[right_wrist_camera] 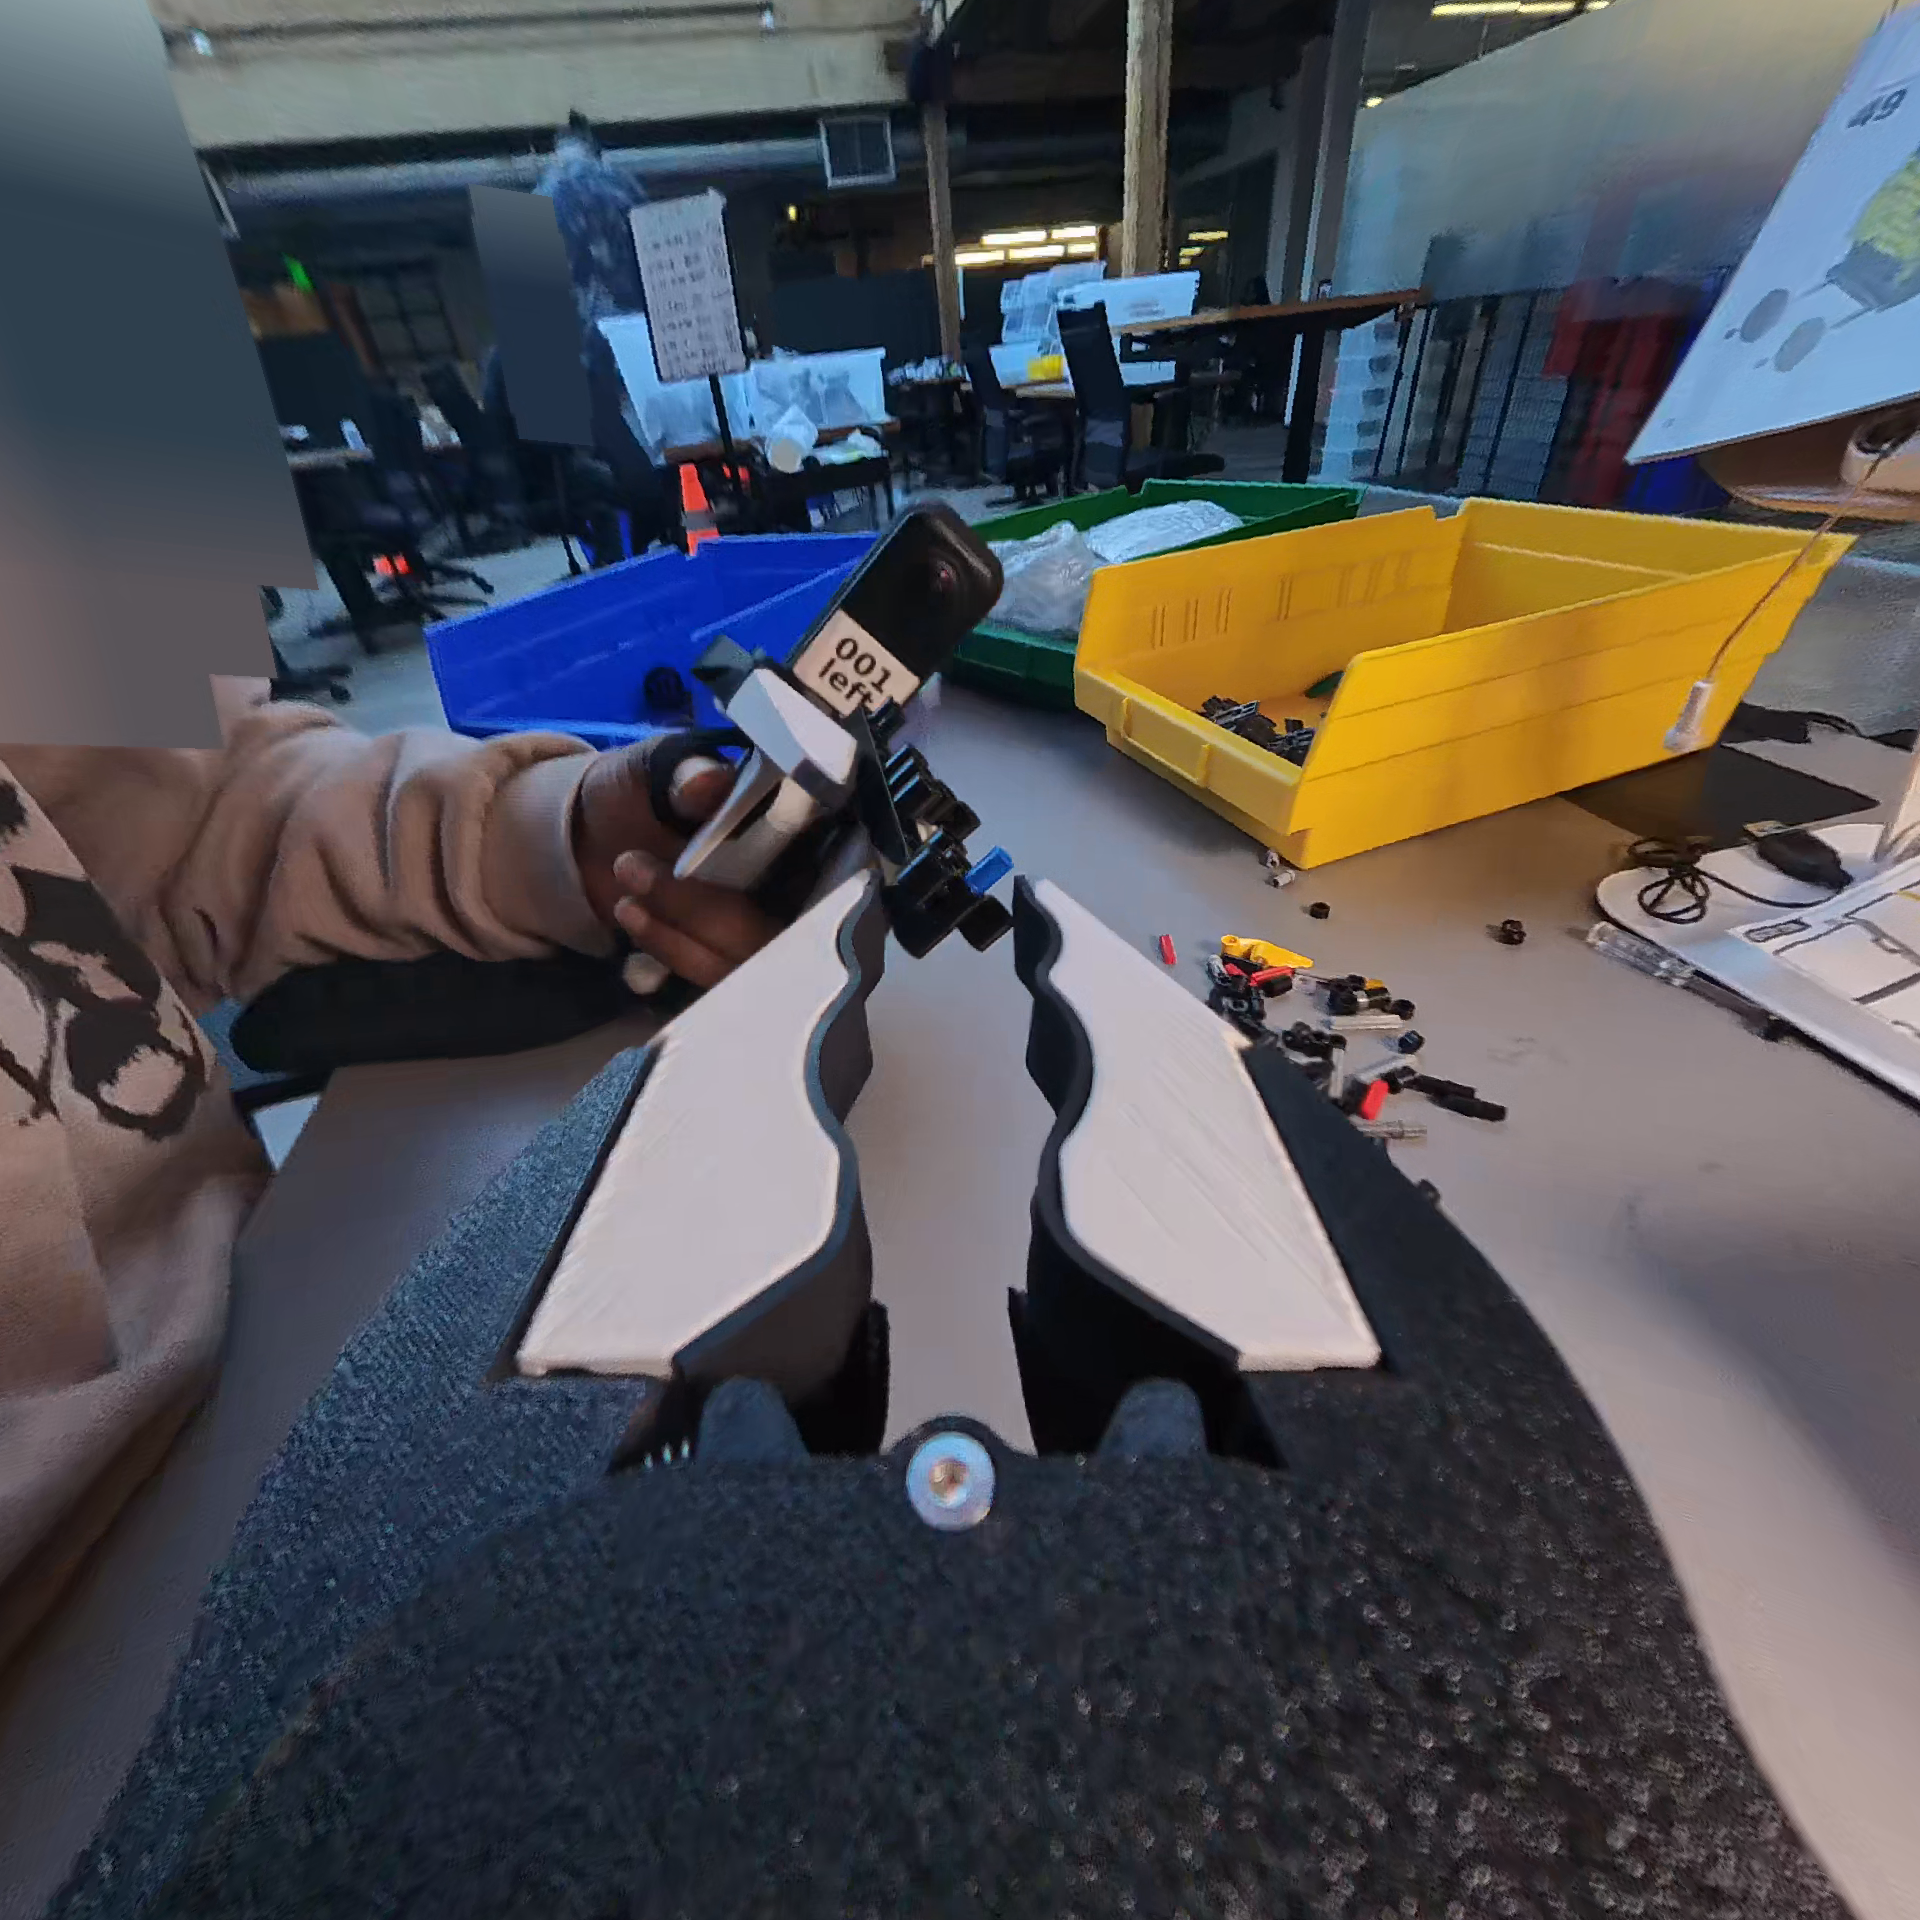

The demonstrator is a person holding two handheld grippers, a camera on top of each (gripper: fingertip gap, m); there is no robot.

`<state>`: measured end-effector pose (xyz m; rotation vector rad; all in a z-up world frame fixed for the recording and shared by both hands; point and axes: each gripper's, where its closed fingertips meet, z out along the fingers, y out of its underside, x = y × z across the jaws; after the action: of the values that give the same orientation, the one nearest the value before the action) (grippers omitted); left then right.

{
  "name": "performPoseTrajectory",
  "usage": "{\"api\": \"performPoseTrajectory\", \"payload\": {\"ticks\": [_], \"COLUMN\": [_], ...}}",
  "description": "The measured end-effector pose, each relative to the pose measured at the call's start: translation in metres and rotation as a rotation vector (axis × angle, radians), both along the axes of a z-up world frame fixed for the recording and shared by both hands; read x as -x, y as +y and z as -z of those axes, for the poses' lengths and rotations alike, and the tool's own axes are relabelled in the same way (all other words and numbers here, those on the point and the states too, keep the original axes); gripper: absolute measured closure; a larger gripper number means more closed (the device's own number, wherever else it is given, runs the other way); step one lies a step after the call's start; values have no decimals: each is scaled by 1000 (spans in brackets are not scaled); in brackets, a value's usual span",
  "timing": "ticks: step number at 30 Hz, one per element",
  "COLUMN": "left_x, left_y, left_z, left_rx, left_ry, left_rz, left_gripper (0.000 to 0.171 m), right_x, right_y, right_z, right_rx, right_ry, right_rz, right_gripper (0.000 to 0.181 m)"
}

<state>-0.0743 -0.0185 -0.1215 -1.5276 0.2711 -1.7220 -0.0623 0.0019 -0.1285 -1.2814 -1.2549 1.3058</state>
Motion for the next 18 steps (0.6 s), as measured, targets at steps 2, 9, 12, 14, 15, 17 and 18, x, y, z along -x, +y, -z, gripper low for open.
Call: {"api": "performPoseTrajectory", "payload": {"ticks": [2, 9, 12, 14, 15, 17, 18], "left_x": [-1, -6, -4, -3, -3, -5, -6], "left_y": [-1, 1, 5, 4, 4, 4, 3], "left_z": [-8, -22, -15, -13, -13, -10, -9], "left_rx": [-71, -136, -107, -103, -105, -125, -149], "left_ry": [-4, -41, -2, 11, 27, 85, 127], "left_rz": [-27, -93, -114, -116, -125, -140, -150], "left_gripper": [154, 156, 164, 164, 164, 165, 165], "right_x": [2, 10, 11, 11, 12, 11, 10], "right_y": [0, -14, -18, -19, -19, -20, -20], "right_z": [-7, -14, -10, -9, -9, -5, -4], "right_rx": [96, 74, -10, -28, -28, -36, -49], "right_ry": [69, 164, 128, 119, 113, 90, 83], "right_rz": [5, 29, 37, 35, 31, 9, -1], "right_gripper": [159, 161, 162, 162, 162, 161, 161]}}
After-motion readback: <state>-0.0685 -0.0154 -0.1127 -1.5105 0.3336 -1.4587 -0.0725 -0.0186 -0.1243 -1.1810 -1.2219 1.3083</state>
